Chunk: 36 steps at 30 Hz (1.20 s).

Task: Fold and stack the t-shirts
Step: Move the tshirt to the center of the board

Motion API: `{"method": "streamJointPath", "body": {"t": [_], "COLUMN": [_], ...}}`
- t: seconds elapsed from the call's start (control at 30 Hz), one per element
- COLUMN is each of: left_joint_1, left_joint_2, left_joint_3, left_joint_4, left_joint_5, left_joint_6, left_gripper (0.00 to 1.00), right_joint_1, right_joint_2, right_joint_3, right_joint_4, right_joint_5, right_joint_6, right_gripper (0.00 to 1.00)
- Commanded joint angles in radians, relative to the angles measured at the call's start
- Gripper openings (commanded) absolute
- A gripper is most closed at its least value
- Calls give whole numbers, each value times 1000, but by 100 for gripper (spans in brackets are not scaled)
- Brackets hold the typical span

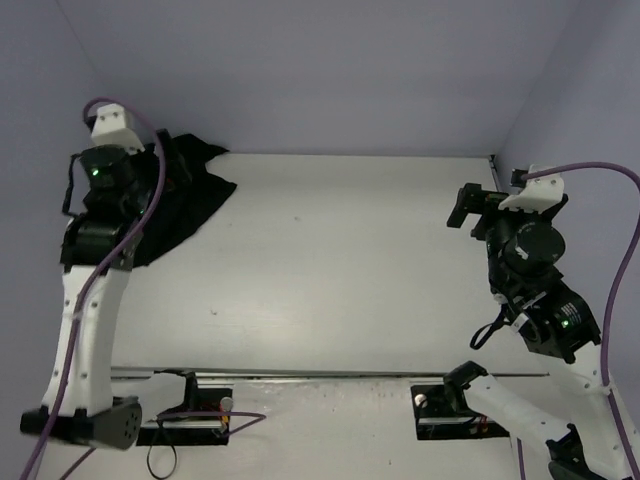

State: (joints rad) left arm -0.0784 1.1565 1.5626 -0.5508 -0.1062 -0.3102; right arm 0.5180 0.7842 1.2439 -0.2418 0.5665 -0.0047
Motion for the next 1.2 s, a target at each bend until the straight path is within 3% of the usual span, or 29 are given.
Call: {"method": "streamJointPath", "body": {"t": [0.0,0.23,0.47,0.67,0.8,0.93,1.1,1.17], "left_joint_1": [-3,-11,-11,-10,-3,23,62,72], "left_joint_2": [-190,-440,-436,-156,152,390,744,813], "left_joint_3": [-96,-198,-243,-270,-256,-175,31,100], "left_joint_4": [12,-48,-94,-75,17,86,94,77], "left_joint_5": [42,50,-5,-90,-101,-122,-127,-139], "left_joint_6": [145,230,150,-93,-212,-285,-339,-355], "left_gripper": [97,97,97,97,92,88,85,84], "right_joint_1": [4,4,4,4,4,4,5,5], "right_joint_2": [-10,-55,-100,-105,-96,-90,-89,-88], "right_joint_3": [48,21,-24,-51,-70,-78,-97,-104], "right_joint_4": [72,72,70,70,70,70,69,67], "right_joint_5": [53,59,38,13,-11,-49,-108,-117], "right_joint_6": [-76,-87,-60,-33,-12,2,28,49], "right_gripper": [100,100,100,100,100,100,100,100]}}
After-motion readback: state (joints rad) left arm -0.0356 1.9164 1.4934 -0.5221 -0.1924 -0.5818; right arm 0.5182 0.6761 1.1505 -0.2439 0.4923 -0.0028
